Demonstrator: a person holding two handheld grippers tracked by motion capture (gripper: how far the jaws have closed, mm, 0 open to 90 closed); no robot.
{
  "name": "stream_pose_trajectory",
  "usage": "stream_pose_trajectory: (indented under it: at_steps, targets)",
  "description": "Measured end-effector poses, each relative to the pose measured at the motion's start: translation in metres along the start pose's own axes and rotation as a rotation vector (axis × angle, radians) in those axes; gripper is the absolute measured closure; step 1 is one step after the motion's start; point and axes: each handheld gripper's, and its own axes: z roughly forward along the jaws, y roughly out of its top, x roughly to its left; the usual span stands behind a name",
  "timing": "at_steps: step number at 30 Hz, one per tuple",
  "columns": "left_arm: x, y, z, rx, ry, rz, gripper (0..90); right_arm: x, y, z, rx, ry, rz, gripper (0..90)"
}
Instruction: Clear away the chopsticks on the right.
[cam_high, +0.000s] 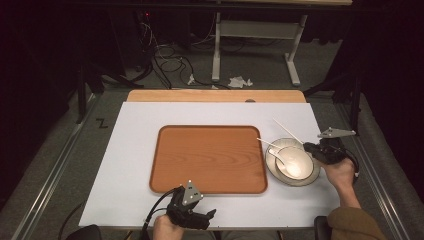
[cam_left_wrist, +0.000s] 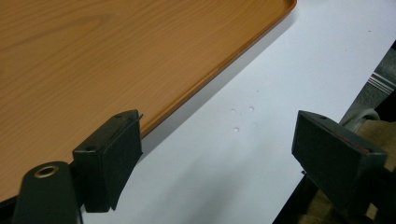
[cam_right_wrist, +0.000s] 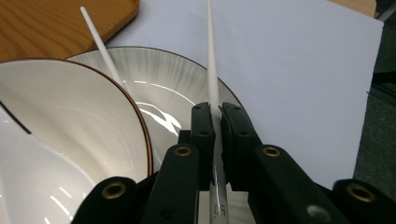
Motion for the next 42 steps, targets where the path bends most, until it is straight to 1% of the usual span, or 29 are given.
stream_pose_trajectory:
  at_steps: [1,2,4,7,10,12,14,15,16,17,18,20,21,22,25,27,28,29,30,32,34,36,38,40,42]
  targets:
    - [0.0,0.001,0.001,0.0,-0.004,0.003,16.4,0.001,-0.001,-0.003,-0.009,0.001,0.016,85.0]
    - [0.0,0.001,0.001,0.0,-0.004,0.004,16.4,0.001,-0.002,-0.007,-0.02,0.003,0.014,85.0]
    - [0.001,0.003,0.002,-0.001,-0.011,0.009,16.4,0.003,-0.003,-0.011,-0.029,0.001,0.025,85.0]
    - [0.0,0.005,0.005,-0.001,-0.013,0.02,16.4,0.007,-0.004,-0.021,-0.053,-0.007,0.017,85.0]
    - [0.0,0.008,0.008,0.0,-0.021,0.034,16.4,0.011,-0.006,-0.03,-0.067,-0.012,0.015,85.0]
    - [0.0,0.01,0.01,0.004,-0.03,0.043,16.4,0.014,-0.008,-0.036,-0.083,-0.01,0.029,85.0]
    - [0.001,0.011,0.012,0.005,-0.038,0.049,16.4,0.016,-0.011,-0.042,-0.096,-0.011,0.031,85.0]
    - [0.0,0.012,0.012,0.004,-0.035,0.05,16.4,0.018,-0.012,-0.045,-0.102,-0.011,0.039,85.0]
    - [0.0,0.013,0.013,0.002,-0.025,0.05,16.4,0.019,-0.013,-0.048,-0.111,-0.011,0.036,85.0]
    - [0.001,0.014,0.014,-0.003,-0.015,0.049,16.4,0.021,-0.014,-0.052,-0.118,-0.011,0.044,85.0]
    - [0.001,0.015,0.014,-0.012,-0.005,0.045,16.4,0.023,-0.015,-0.055,-0.126,-0.012,0.038,85.0]
    - [0.003,0.017,0.014,-0.026,-0.001,0.038,16.4,0.028,-0.016,-0.061,-0.135,-0.011,0.037,85.0]
    - [0.004,0.018,0.014,-0.031,-0.002,0.036,16.4,0.031,-0.017,-0.065,-0.144,-0.015,0.027,85.0]
    - [0.004,0.018,0.014,-0.034,-0.004,0.036,16.4,0.033,-0.017,-0.067,-0.146,-0.01,0.034,85.0]
    - [0.004,0.02,0.015,-0.037,-0.015,0.047,16.4,0.041,-0.018,-0.075,-0.156,-0.009,0.03,84.9]
    - [0.003,0.022,0.017,-0.034,-0.022,0.056,16.4,0.045,-0.018,-0.078,-0.161,-0.009,0.012,85.0]
    - [0.003,0.022,0.018,-0.032,-0.029,0.059,16.4,0.048,-0.018,-0.08,-0.163,-0.007,0.014,85.0]
    - [0.002,0.023,0.019,-0.032,-0.034,0.061,16.4,0.05,-0.018,-0.081,-0.166,-0.006,0.0,85.0]
    - [0.002,0.023,0.021,-0.028,-0.038,0.064,16.4,0.053,-0.018,-0.083,-0.164,-0.003,0.006,85.0]
    - [0.002,0.024,0.022,-0.027,-0.048,0.067,16.4,0.057,-0.019,-0.086,-0.167,-0.003,-0.009,85.0]
    - [0.002,0.025,0.023,-0.028,-0.062,0.07,16.4,0.061,-0.019,-0.088,-0.169,-0.001,-0.012,85.0]
    - [0.002,0.026,0.023,-0.039,-0.068,0.072,16.4,0.065,-0.019,-0.091,-0.174,0.014,-0.008,85.0]
    - [0.001,0.027,0.022,-0.062,-0.074,0.078,16.4,0.07,-0.019,-0.092,-0.175,0.017,-0.01,85.0]
    - [0.001,0.028,0.021,-0.073,-0.075,0.08,16.4,0.076,-0.018,-0.093,-0.176,0.018,-0.032,85.0]
    - [0.002,0.028,0.021,-0.073,-0.074,0.078,16.3,0.081,-0.017,-0.094,-0.178,0.022,-0.048,85.0]
